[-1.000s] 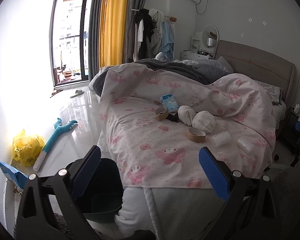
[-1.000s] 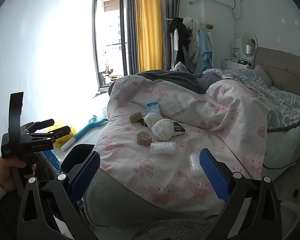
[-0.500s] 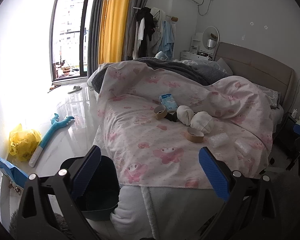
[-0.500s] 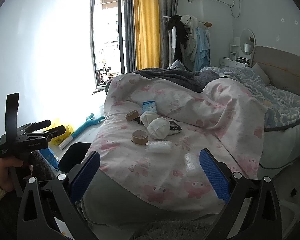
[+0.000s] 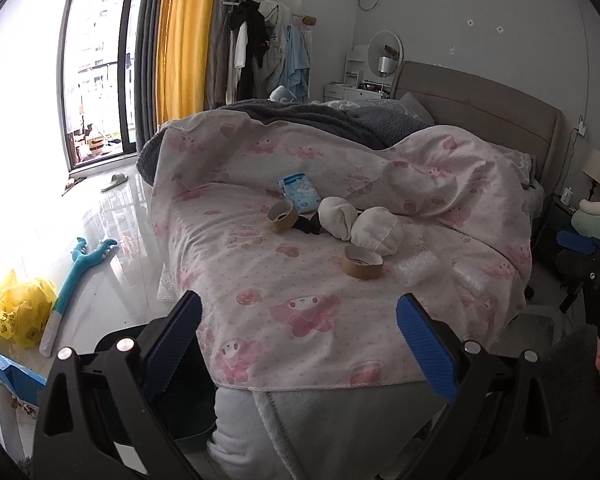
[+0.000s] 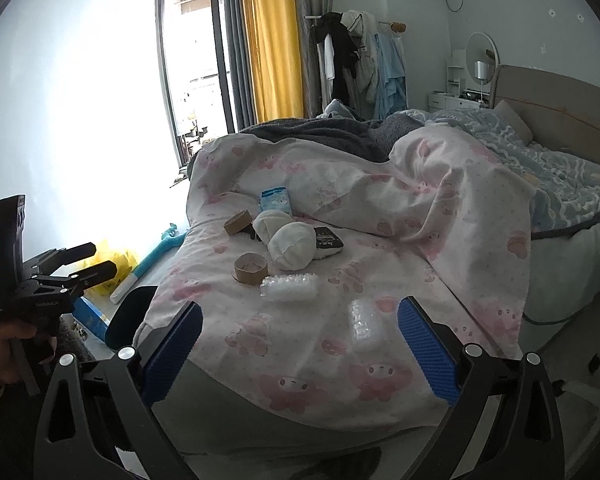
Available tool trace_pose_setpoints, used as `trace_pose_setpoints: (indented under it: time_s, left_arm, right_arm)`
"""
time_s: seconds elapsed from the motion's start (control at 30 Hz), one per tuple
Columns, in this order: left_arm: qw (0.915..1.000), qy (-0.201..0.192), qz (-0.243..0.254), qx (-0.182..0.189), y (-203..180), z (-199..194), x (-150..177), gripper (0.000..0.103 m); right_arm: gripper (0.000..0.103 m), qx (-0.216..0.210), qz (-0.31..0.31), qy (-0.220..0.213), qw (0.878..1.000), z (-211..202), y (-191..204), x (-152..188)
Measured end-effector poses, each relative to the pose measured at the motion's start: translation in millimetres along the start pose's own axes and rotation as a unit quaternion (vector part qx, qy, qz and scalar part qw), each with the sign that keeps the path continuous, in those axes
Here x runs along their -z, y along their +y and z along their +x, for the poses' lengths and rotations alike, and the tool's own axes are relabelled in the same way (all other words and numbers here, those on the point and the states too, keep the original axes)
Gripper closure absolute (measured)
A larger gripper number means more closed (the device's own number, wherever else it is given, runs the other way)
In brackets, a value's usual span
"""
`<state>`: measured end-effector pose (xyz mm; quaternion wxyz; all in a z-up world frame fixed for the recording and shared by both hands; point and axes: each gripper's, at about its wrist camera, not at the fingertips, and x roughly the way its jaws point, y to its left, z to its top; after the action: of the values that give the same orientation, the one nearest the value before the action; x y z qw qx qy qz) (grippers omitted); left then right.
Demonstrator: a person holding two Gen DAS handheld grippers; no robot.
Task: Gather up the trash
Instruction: 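Reach the right gripper to the bubble wrap piece and close on it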
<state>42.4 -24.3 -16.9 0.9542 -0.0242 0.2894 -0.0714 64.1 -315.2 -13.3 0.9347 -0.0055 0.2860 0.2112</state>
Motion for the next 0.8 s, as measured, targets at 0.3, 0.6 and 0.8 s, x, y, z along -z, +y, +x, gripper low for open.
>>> trace_pose_setpoints:
  time_s: [0.3,0.6,0.8]
  left_arm:
    - [0.9982,0.036,0.027,0.041,-20,39,-6,0.008]
    - [0.9920,0.065,0.057,0.092,-47,74,-9,0.026]
    - [0.9852,0.076,0.079,0.132,-67,98,-11,0.037]
  right_arm:
    - [0.026,-0.005,0.028,0.047,0.998,46,-39,6]
    - [0.041,-0.013,0.000,0.095,0.995,92,-55,13]
    - [0.045,-0.010,-0.005,0.112,0.994,111,-65,19]
